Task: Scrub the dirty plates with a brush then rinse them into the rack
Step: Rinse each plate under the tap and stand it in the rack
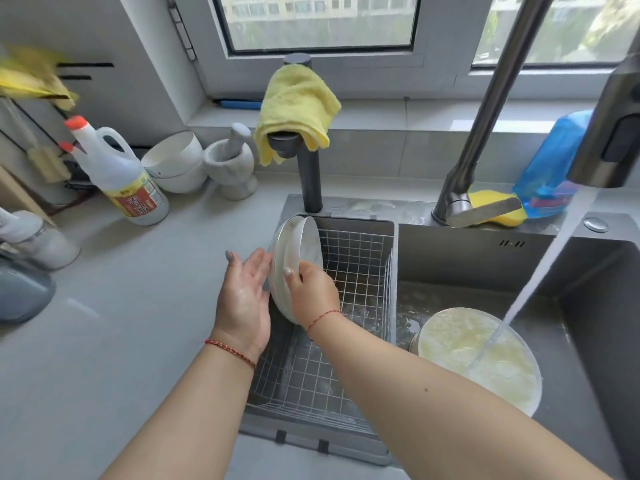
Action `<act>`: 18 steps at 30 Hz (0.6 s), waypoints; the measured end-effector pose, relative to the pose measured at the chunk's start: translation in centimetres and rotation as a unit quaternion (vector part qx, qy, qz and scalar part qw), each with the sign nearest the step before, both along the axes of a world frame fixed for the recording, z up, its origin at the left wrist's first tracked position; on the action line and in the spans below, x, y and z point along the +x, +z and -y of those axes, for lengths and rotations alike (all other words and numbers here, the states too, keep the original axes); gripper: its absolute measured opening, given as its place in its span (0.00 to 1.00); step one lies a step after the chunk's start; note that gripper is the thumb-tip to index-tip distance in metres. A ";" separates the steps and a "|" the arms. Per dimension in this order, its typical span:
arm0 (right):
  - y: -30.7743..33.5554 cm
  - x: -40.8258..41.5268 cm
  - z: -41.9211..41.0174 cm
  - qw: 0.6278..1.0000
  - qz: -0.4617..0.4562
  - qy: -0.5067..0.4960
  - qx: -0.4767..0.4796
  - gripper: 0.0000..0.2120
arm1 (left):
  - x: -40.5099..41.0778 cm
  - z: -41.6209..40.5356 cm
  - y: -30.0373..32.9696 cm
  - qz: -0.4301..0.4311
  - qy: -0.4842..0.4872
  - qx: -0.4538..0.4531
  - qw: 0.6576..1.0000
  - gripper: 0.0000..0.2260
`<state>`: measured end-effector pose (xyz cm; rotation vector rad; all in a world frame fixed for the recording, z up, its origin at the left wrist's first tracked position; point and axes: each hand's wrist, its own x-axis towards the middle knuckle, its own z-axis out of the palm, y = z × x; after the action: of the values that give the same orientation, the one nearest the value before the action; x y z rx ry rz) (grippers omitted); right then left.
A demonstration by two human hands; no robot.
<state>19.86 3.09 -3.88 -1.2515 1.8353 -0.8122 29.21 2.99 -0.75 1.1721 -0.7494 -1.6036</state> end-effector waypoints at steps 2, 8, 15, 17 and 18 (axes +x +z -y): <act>0.1 0.4 0.6 1.000 0.010 0.000 0.002 0.20 | 0.2 0.1 -0.1 0.003 -0.002 0.003 1.000 0.32; -0.5 1.4 1.5 0.999 0.044 0.025 -0.014 0.17 | 0.6 0.2 -0.7 0.020 -0.009 0.005 1.000 0.32; -0.7 0.5 0.9 0.990 0.135 0.047 -0.021 0.15 | 0.7 0.1 -0.7 0.016 -0.008 -0.004 1.000 0.31; -0.5 -0.2 0.3 0.989 0.139 0.042 -0.017 0.19 | 0.3 -0.4 -0.3 0.040 0.027 -0.019 0.999 0.29; -0.2 -0.7 -0.4 0.989 0.139 0.037 -0.019 0.20 | -0.1 -0.8 0.0 0.066 0.050 -0.035 0.996 0.27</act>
<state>19.11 3.45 -4.09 -1.1583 1.5476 -0.9334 29.06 3.79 -0.71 1.2541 -0.8131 -1.4176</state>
